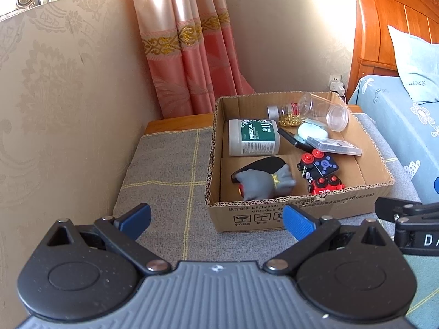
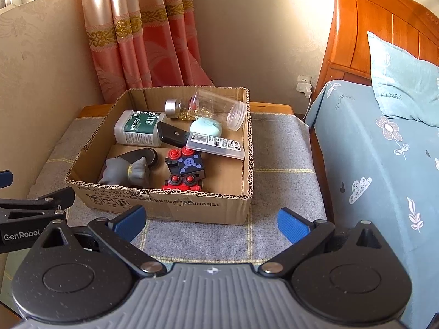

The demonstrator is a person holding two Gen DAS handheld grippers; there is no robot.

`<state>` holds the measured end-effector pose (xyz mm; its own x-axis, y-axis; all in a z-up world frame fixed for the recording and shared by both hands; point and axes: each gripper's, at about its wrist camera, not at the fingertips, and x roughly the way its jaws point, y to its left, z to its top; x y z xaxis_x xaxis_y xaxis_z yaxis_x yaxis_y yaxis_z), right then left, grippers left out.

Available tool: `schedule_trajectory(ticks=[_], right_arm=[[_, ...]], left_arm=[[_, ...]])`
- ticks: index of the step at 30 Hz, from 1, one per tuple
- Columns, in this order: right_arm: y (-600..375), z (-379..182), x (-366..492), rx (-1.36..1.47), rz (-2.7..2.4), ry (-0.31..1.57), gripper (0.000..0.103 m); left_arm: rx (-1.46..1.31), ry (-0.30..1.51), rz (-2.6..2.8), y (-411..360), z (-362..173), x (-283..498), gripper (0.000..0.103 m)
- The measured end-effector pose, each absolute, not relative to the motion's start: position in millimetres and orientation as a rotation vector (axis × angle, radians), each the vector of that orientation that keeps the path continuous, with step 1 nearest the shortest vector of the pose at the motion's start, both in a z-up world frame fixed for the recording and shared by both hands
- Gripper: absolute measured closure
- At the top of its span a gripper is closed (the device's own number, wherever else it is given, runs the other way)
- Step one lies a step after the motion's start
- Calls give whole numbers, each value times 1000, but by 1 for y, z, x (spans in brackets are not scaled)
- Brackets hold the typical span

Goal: Organize rigid objects

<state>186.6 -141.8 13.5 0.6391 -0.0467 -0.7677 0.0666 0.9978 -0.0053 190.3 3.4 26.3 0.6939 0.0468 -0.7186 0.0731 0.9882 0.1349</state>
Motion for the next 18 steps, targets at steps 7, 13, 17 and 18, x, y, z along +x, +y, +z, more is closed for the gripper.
schedule_trajectory(ticks=[7,13,17,18], right_arm=[[-141,15,187,17,-68,869,0],[-139,14,187,10,-75,869,0],[-140,13,186,13,-75,870,0],[-140,13,186,13,-74,870,0]], left_arm=[[152,803,-17,2,28,191,1],[154,803,-16,2,28,191,1],[155,805,-14,1,28,190,1],[155,805,-13,1,28,190,1]])
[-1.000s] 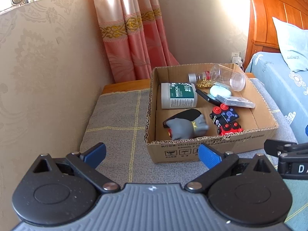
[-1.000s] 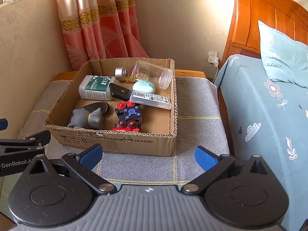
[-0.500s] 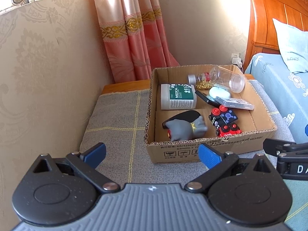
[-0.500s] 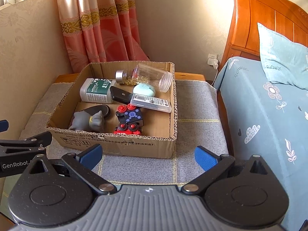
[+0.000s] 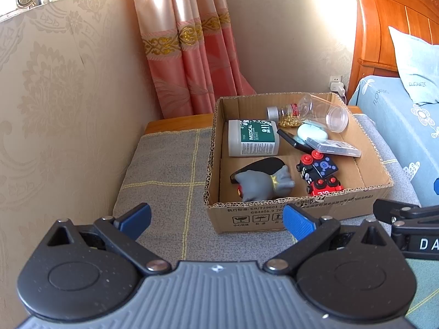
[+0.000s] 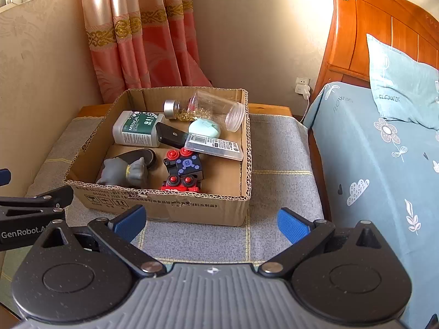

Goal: Organize rigid objects

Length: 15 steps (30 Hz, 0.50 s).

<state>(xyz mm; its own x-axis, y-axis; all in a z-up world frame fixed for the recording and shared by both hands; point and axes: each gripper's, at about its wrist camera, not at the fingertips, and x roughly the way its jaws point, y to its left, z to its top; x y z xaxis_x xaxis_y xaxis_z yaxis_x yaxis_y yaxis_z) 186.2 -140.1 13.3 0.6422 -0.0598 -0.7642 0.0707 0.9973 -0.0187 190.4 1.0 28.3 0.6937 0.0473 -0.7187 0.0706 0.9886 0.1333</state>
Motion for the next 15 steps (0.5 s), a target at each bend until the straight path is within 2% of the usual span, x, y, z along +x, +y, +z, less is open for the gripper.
schedule_trajectory(ticks=[15], right_arm=[[-141,13,186,12,-74,871,0]], left_arm=[[150,808,-13,1,28,189,1]])
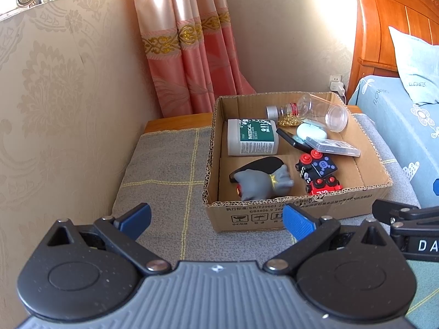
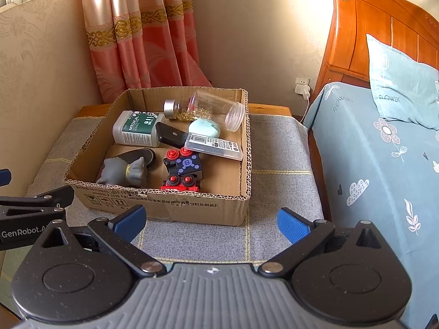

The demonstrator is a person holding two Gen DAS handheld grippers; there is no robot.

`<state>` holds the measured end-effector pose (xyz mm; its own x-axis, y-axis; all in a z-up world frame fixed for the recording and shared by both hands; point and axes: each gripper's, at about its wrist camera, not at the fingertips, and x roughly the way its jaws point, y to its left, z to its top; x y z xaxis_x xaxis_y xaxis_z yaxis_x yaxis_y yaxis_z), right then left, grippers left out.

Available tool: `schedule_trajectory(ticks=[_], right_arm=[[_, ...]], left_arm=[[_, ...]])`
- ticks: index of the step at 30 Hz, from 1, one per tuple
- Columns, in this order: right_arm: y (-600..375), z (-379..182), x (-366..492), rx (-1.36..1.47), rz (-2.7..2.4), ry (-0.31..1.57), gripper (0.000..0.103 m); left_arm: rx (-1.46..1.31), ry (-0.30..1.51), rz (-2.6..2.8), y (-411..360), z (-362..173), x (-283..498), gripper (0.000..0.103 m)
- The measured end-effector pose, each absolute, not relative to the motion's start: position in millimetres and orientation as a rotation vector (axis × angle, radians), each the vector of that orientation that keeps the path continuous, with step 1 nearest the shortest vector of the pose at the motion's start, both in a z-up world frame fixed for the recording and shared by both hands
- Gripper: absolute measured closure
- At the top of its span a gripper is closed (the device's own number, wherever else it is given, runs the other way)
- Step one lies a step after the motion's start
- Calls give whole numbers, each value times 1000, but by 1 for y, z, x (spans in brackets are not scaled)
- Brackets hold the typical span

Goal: Organize rigid objects

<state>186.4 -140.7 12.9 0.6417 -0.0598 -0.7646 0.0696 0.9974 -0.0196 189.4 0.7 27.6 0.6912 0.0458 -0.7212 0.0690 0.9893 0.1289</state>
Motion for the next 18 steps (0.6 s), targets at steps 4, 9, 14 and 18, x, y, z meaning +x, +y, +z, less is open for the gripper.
schedule_trajectory(ticks=[4,9,14,18], right_arm=[[-141,13,186,15,-75,873,0],[-141,13,185,14,-76,869,0],[-141,13,185,14,-75,869,0],[-140,12,185,9,-74,868,0]], left_arm=[[152,808,-12,1,27,189,1],[148,806,-14,1,27,189,1],[149,805,-12,0,28,188,1],[148,805,-10,0,29,188,1]])
